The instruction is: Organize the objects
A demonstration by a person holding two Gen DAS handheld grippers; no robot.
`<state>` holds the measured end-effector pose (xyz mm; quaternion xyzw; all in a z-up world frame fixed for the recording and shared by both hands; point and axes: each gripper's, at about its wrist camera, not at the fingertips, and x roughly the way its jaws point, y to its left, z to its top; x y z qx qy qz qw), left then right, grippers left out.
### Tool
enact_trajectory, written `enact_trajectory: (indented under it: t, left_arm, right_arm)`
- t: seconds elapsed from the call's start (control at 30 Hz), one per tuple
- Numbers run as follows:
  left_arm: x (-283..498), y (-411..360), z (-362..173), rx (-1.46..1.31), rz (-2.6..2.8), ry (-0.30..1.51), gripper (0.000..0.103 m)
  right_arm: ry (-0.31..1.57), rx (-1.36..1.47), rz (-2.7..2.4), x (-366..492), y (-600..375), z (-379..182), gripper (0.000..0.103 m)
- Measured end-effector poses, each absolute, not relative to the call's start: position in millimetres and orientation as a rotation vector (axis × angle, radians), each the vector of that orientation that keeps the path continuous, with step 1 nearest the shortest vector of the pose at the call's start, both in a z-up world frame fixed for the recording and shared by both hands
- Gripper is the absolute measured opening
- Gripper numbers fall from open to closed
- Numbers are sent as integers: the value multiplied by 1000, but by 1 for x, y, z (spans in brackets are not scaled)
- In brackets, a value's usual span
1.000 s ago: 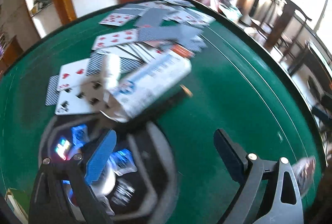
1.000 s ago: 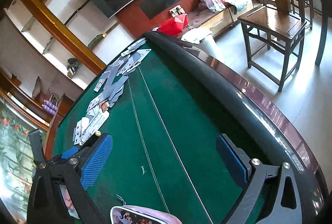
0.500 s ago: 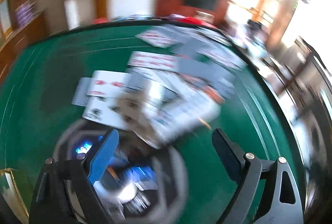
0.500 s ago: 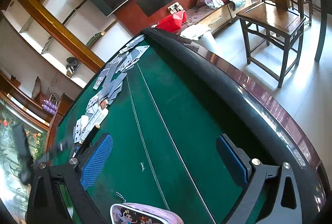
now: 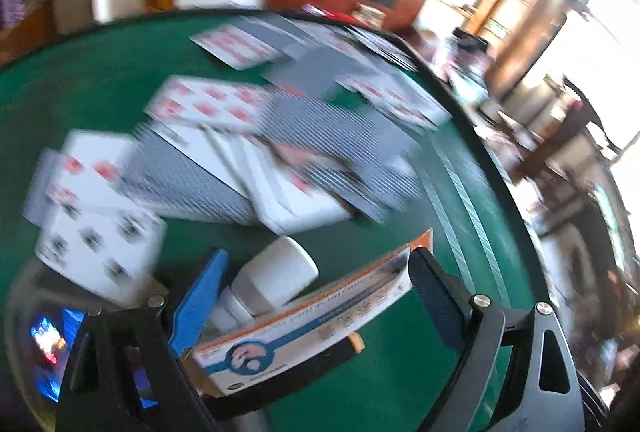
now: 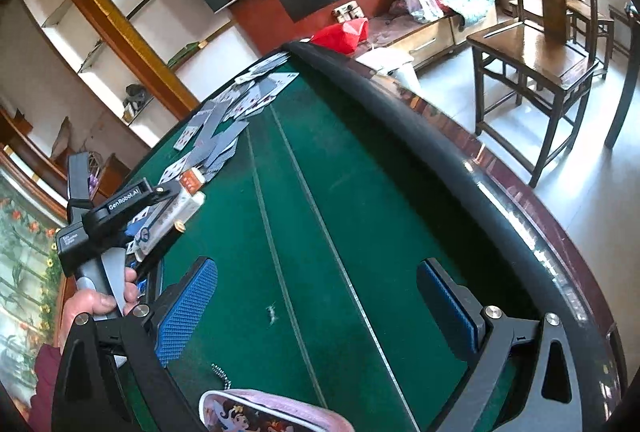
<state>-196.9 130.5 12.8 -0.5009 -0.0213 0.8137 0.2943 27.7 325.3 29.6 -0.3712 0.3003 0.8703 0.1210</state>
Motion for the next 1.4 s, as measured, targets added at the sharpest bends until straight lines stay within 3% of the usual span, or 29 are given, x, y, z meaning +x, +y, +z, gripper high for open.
enact_trajectory:
  t: [0.17,0.43,0.63,1.17,1.33,1.4]
  left_arm:
    - [-136,145,13,-1361,1987,86,90]
    - [-53,126,39,-1350,1807,57,90]
    - [-56,99,44,-1370,2000,23,90]
    - [32,85,11,-1220,1990,613,89]
    - [36,91,8,-1207,2035,544,58]
    - [41,90,10,-1207,2060,534,25]
  right_arm:
    - [909,-1110,2527,29,328,25,101]
    - [930,-1133,2500,29,330,21,101]
    - [964,-1102,2467,34,338,20,101]
    - [899,-1148,2432,26,336,13,101]
    - [874,-1146,2426,26,335,12,101]
    - [865,-1144,2423,26,335,12,101]
